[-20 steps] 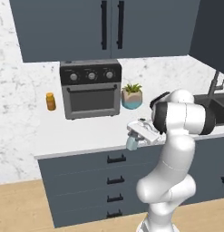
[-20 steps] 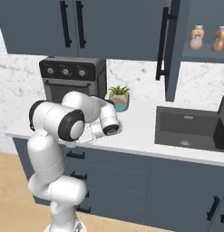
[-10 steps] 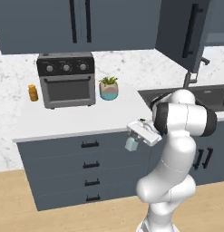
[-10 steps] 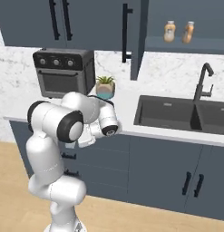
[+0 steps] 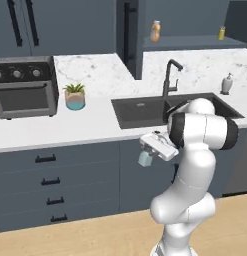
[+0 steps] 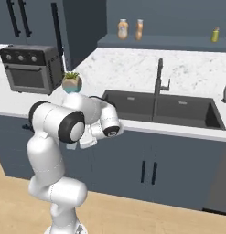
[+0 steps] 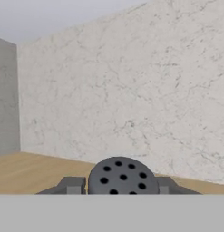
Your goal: Put the shaker and condiment bottle from the counter next to their counterparts in the cabinet.
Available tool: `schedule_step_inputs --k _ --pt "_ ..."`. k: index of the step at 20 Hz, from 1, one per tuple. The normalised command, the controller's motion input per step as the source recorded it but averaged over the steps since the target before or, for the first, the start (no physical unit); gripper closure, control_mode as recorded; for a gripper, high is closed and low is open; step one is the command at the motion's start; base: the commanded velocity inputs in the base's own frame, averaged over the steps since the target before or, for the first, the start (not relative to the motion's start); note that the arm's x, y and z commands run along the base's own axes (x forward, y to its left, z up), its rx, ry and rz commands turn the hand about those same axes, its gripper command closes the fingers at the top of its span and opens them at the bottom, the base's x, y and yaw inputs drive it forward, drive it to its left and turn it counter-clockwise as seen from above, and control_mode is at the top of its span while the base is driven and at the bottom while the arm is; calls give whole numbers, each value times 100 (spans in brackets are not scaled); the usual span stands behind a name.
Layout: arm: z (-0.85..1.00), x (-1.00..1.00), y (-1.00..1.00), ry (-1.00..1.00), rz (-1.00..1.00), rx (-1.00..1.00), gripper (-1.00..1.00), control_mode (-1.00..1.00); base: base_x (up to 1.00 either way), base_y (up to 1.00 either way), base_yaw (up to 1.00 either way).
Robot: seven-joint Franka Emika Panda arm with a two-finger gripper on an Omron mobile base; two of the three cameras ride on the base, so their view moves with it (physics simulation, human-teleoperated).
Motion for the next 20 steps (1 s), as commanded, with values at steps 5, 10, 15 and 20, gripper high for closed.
schedule_step_inputs --k 5,10,15,20 --pt "0 0 0 0 0 0 100 100 -4 -61 -17" --pt "0 0 0 0 0 0 100 100 72 -20 -18" --pt "0 0 0 0 0 0 100 100 69 -2 -9" --pt "0 0 0 0 0 0 100 100 72 -19 -6"
